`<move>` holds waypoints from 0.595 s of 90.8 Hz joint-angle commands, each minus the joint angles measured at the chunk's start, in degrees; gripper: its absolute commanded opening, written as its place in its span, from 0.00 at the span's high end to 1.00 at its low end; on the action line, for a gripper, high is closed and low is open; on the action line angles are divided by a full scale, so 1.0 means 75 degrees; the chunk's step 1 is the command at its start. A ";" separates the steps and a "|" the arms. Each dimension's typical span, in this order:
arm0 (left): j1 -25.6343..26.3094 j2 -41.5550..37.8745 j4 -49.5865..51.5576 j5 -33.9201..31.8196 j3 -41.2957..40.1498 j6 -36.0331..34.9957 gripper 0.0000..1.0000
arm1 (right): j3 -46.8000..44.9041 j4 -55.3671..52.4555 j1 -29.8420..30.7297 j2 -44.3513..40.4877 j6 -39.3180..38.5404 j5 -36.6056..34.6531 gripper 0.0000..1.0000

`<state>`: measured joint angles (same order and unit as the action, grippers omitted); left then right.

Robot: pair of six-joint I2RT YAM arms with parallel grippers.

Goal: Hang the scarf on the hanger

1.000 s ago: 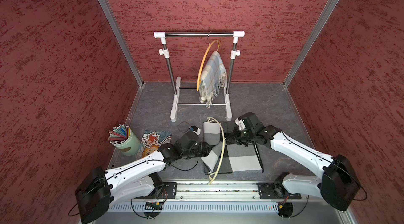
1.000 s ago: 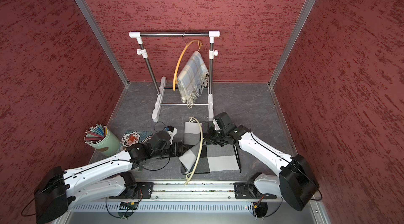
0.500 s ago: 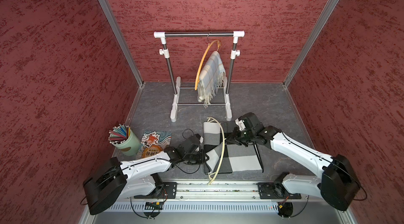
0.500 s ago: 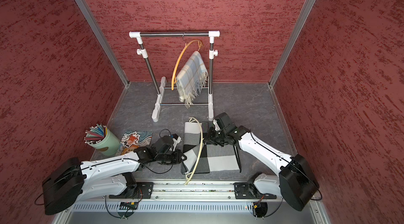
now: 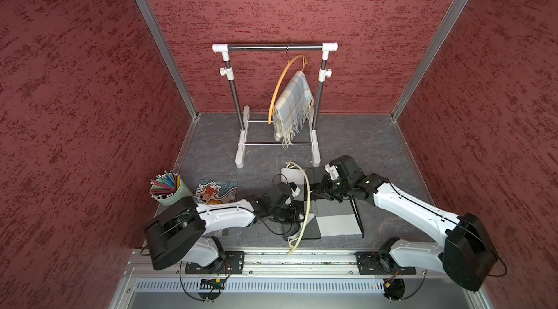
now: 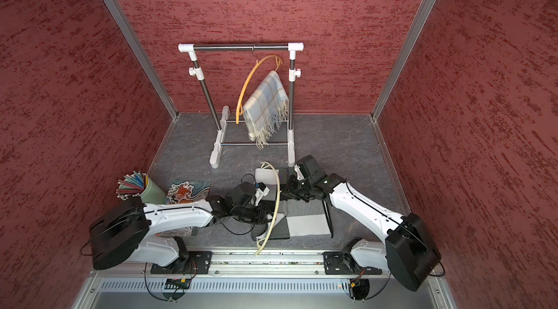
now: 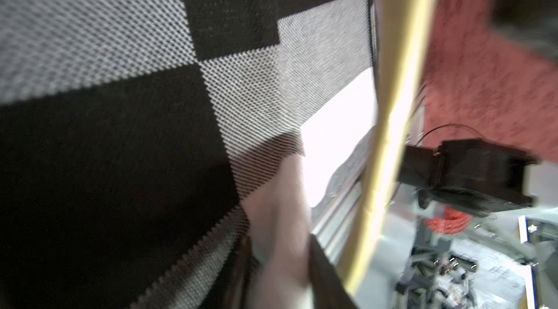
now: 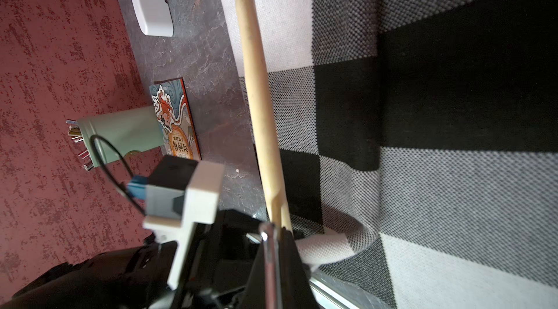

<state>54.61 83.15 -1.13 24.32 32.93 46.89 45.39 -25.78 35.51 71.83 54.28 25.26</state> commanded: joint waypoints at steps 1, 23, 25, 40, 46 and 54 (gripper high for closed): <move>0.0041 -0.0027 -0.0057 0.0408 0.0325 -0.0302 0.47 | 0.0075 -0.0279 -0.0014 -0.0214 0.0016 -0.0087 1.00; -0.0510 -0.1872 0.2046 0.0024 0.0624 -0.0723 0.15 | 0.0160 -0.0430 -0.0012 -0.0249 -0.0020 -0.0067 1.00; -0.0631 -0.2127 0.2247 0.0018 0.0625 -0.0739 0.13 | 0.0183 -0.0453 -0.0018 -0.0249 -0.0034 -0.0070 1.00; -0.1691 -0.3697 0.3492 -0.0095 0.0745 -0.0687 0.09 | 0.0335 -0.0536 -0.0015 -0.0211 0.0037 0.0007 1.00; -0.2027 -0.4117 0.3724 -0.0146 0.0739 -0.0596 0.08 | 0.0417 -0.0566 -0.0004 -0.0172 0.0062 0.0090 1.00; -0.2195 -0.4271 0.3321 0.0070 0.0584 -0.0390 0.07 | 0.0529 -0.0611 0.0014 -0.0087 0.0041 0.0171 1.00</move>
<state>39.51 51.96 21.21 23.77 38.26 43.05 46.74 -29.04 35.46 70.50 54.57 25.54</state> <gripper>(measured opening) 0.923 0.067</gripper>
